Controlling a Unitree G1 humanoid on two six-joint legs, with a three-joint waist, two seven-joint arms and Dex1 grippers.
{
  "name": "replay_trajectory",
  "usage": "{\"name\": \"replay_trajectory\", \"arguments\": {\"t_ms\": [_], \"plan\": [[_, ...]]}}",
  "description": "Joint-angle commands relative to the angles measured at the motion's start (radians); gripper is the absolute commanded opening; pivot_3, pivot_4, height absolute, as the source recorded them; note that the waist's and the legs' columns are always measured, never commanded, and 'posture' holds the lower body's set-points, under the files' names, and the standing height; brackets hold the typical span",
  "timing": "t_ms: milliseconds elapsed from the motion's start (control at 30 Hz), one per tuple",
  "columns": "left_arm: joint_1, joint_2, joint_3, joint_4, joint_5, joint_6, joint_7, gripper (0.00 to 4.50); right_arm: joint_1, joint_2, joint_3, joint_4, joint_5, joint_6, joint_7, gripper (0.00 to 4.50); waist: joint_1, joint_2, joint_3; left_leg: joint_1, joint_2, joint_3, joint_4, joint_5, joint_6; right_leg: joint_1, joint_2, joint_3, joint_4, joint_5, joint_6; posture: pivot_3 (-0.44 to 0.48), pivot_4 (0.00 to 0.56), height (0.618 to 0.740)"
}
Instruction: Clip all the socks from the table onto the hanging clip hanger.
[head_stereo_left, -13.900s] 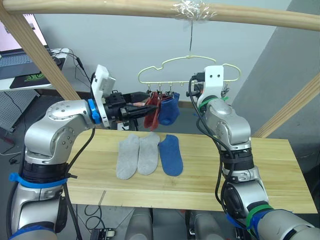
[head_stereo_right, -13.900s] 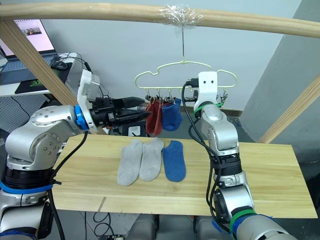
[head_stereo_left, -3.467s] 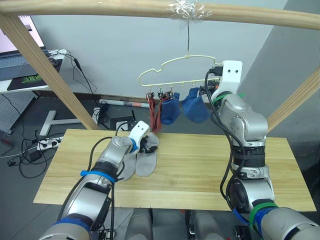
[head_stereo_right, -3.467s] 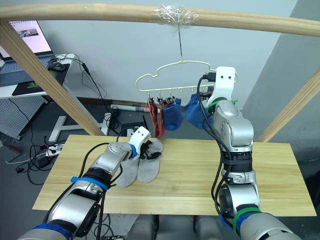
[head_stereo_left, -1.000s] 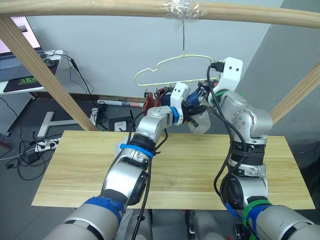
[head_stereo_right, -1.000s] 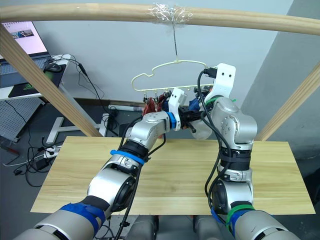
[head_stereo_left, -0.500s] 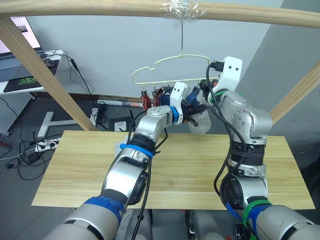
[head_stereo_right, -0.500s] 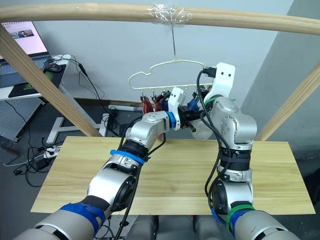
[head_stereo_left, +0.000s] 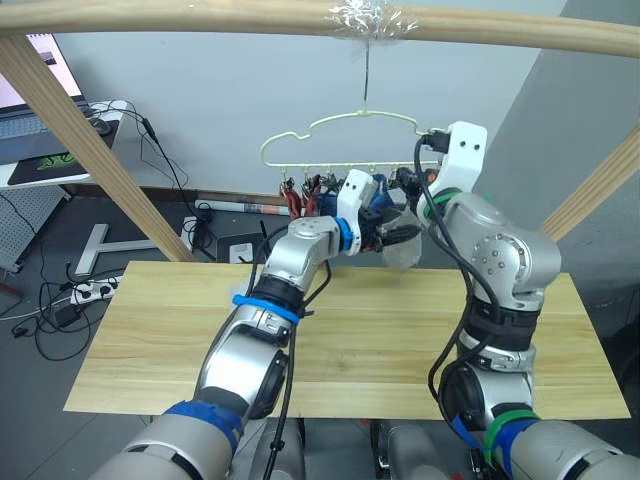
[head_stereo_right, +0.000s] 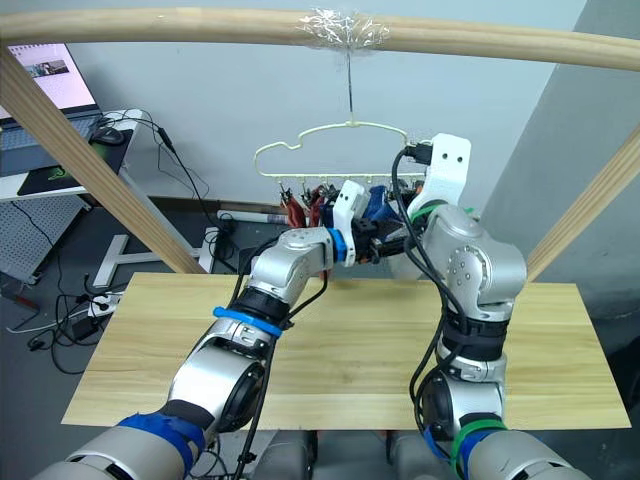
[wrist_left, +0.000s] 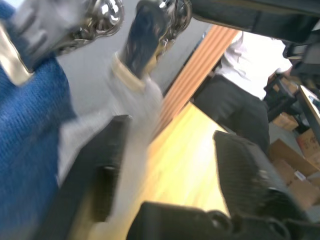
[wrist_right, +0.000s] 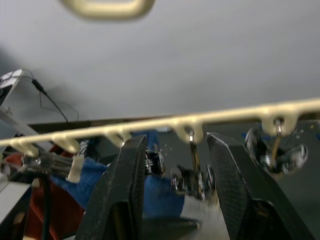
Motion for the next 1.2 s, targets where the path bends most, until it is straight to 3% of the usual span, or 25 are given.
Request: {"name": "replay_trajectory", "arguments": {"t_ms": [33,267,533,900,1200], "plan": [[0.030,0.028,-0.018,-0.147,-0.024,0.055,-0.034,4.41,0.022,-0.004,-0.012,-0.111,0.027,0.066,0.009,1.98,0.000,0.000,0.000,0.000,0.000,0.000,0.000,0.000,0.000,0.000,0.000,0.000,0.000,0.000,0.000,0.031,0.141,0.740],[0.145,0.145,-0.002,-0.418,-0.109,0.189,-0.106,4.46,0.136,-0.085,0.051,-0.283,0.021,0.163,0.060,1.98,-0.006,0.004,-0.003,0.000,0.000,0.000,0.000,0.000,0.000,0.000,0.000,0.000,0.000,0.000,0.000,0.027,0.138,0.740],[0.215,0.274,0.053,-0.617,-0.225,0.197,-0.188,4.46,0.279,-0.181,0.168,-0.371,-0.063,0.062,0.047,1.98,-0.013,0.004,-0.010,0.000,0.000,-0.001,0.002,0.000,0.000,0.001,0.000,0.000,0.001,0.000,0.000,0.032,0.129,0.740],[0.159,0.404,0.156,-0.670,-0.396,0.245,-0.251,4.46,0.272,-0.083,0.134,-0.313,-0.168,-0.107,-0.049,1.98,-0.020,0.004,-0.020,0.001,0.000,-0.001,0.003,0.000,0.001,0.002,0.000,0.000,0.001,0.000,0.000,0.059,0.121,0.740],[0.096,0.480,0.179,-0.658,-0.470,0.296,-0.277,4.46,0.238,-0.019,0.125,-0.278,-0.171,-0.142,-0.049,1.98,-0.020,0.004,-0.021,0.001,0.000,-0.001,0.003,0.000,0.001,0.002,0.000,0.000,0.001,0.000,0.000,0.067,0.119,0.740]]}}
